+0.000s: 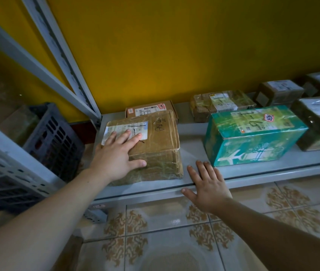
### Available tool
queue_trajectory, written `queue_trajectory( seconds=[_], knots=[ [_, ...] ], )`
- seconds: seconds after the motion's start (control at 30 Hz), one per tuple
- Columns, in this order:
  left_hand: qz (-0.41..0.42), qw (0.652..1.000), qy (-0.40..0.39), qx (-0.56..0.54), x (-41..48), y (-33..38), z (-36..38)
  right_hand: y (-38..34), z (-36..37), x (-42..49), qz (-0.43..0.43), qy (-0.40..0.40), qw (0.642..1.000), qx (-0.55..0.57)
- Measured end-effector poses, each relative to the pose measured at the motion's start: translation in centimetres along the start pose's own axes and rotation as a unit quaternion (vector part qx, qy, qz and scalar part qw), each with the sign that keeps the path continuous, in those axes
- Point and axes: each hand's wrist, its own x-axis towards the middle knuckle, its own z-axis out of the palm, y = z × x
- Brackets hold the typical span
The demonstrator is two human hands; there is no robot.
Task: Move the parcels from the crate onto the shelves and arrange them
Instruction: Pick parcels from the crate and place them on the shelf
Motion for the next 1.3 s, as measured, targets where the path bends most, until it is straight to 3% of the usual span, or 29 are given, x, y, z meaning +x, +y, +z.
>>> queue_trajectory(
  seconds=[0.27,0.4,0.5,0.8,1.03,1.3],
  knots=[
    [-0.007,1.000,-0.010,0.003,0.1,0.3,0.1,-0.2,0.0,0.3,0.010,-0.011,1.000,-0.002],
    [-0.002,0.991,-0.129,-0.035,-0.2,0.2,-2.7,-0.6,-3.3,-1.6,0.032,-0.073,0.996,0.036],
    [0.007,0.976,-0.212,-0.041,-2.0,1.0,-7.5,-0.7,-9.0,-5.4,0.066,-0.101,0.991,0.062],
    [0.066,0.944,-0.291,-0.142,-16.0,4.9,-28.8,-0.9,-35.6,-22.0,0.145,-0.098,0.978,0.112],
    [0.089,0.960,-0.227,-0.141,-28.8,4.2,-45.8,-5.4,-53.8,-32.9,0.120,-0.055,0.984,0.116],
    [-0.037,0.976,-0.096,-0.192,-42.6,-0.6,-56.2,-14.7,-64.8,-39.2,-0.039,-0.009,0.995,0.092]
  ],
)
